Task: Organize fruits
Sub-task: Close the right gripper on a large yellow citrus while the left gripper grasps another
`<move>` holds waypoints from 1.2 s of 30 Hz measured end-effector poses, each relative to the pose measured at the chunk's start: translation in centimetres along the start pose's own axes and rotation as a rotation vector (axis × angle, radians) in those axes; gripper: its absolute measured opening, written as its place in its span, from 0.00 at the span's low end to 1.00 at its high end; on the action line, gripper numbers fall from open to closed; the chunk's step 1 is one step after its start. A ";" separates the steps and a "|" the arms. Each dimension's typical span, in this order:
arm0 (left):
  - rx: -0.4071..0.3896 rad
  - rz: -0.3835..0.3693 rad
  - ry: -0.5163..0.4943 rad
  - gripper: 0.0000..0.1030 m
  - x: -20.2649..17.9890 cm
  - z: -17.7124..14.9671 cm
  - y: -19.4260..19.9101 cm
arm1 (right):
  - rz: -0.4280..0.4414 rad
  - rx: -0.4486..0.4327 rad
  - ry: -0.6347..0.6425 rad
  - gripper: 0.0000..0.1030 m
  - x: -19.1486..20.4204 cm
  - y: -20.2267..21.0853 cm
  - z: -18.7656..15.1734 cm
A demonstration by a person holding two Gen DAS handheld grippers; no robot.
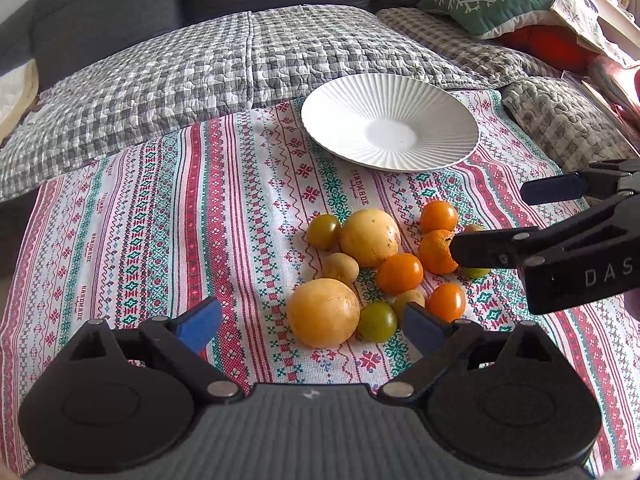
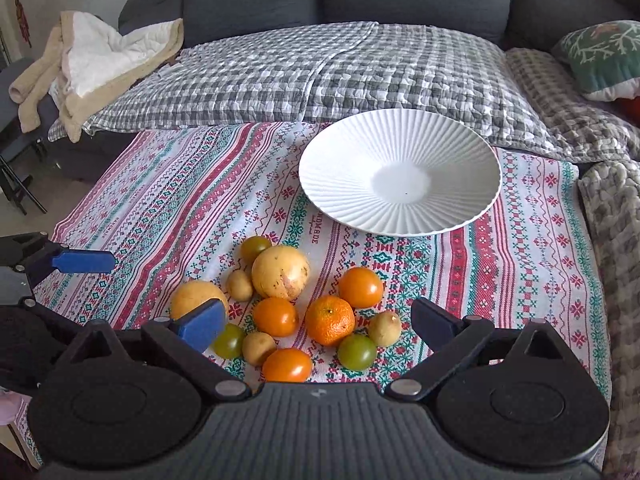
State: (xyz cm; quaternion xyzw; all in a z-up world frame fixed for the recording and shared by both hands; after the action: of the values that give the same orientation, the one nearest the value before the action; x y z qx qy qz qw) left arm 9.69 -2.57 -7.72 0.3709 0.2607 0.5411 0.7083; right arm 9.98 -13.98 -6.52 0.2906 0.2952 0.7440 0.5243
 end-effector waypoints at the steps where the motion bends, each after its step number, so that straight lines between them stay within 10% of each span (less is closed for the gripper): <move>1: 0.002 -0.013 0.014 0.81 0.0 -0.1 -0.2 | 0.017 -0.009 0.004 0.95 0.1 -0.3 0.4; 10: -0.016 -0.083 0.052 0.64 0.7 -0.8 -1.7 | 0.177 -0.008 0.011 0.69 1.1 -3.1 0.5; 36: 0.009 -0.194 0.162 0.39 1.3 -0.9 -4.3 | 0.183 0.015 -0.074 0.55 1.7 -7.5 0.5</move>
State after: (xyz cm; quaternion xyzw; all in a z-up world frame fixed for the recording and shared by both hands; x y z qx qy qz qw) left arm 11.82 -1.74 -11.65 0.3021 0.3541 0.4973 0.7322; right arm 14.48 -10.25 -11.58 0.3476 0.2533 0.7752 0.4627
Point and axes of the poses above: each gripper's, at about its wrist camera, not at the fingertips, and y roughly against the way its jaws point, x to its left, z to its top, the point moved 10 cm from there along -y, roughly the way its jaws point, and after that the axes turned 2 degrees about y, right-handed, at the moved point
